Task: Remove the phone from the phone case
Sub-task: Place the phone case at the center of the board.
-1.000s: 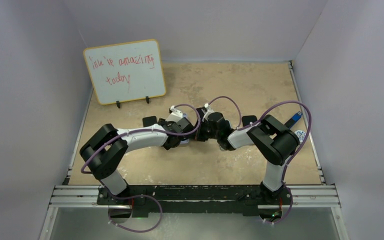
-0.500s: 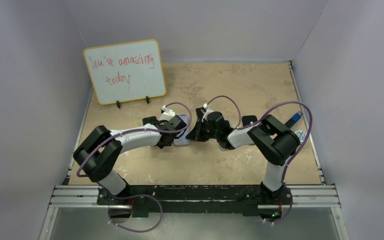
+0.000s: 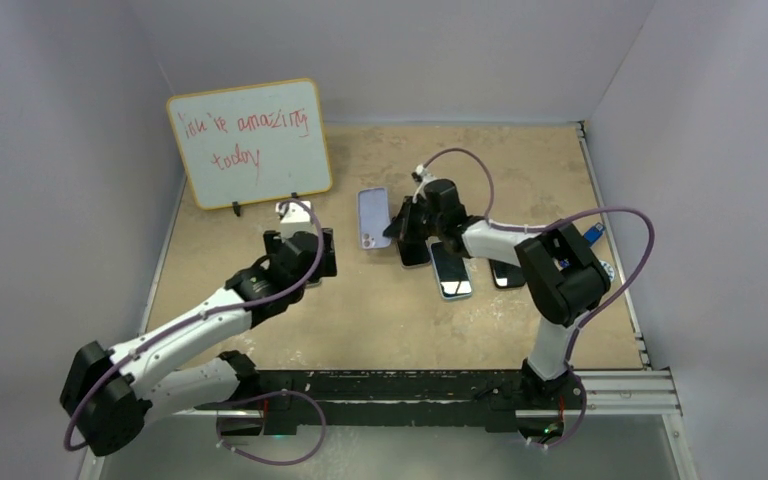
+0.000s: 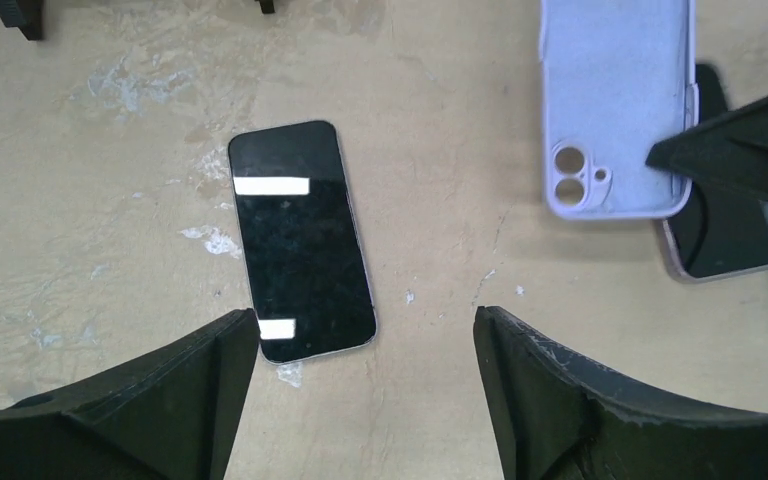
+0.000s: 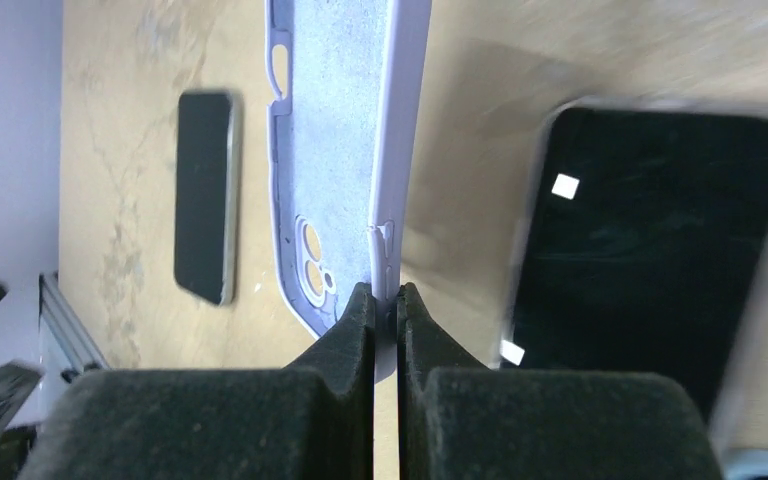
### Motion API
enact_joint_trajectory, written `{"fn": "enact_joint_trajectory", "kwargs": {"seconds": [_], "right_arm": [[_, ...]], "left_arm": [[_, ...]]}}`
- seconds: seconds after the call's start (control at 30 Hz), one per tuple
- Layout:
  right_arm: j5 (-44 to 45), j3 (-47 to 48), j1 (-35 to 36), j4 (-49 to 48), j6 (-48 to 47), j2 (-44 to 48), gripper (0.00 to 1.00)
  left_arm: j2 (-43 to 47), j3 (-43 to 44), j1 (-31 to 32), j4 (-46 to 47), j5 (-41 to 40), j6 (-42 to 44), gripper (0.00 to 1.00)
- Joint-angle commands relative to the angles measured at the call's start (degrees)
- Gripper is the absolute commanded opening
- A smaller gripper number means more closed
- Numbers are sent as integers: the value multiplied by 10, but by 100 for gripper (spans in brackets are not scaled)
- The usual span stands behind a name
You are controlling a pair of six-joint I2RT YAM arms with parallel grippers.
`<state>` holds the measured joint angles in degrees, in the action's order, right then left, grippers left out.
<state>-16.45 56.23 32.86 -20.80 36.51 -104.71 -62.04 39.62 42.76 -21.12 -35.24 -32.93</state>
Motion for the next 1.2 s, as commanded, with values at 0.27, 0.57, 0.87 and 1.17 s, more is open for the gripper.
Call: {"fn": "enact_joint_trajectory", "kwargs": {"seconds": [0.27, 0.57, 0.87, 1.17], "right_arm": [[-9, 111, -218, 195, -123, 12, 0], [-15, 273, -272, 381, -282, -109, 0], [16, 358, -281, 443, -346, -174, 14], [86, 333, -281, 418, -330, -126, 56]], "left_arm": [[78, -104, -2, 146, 49, 47, 82], [80, -119, -1, 167, 79, 70, 82], [94, -124, 0, 164, 83, 64, 82], [101, -125, 0, 163, 87, 62, 82]]}}
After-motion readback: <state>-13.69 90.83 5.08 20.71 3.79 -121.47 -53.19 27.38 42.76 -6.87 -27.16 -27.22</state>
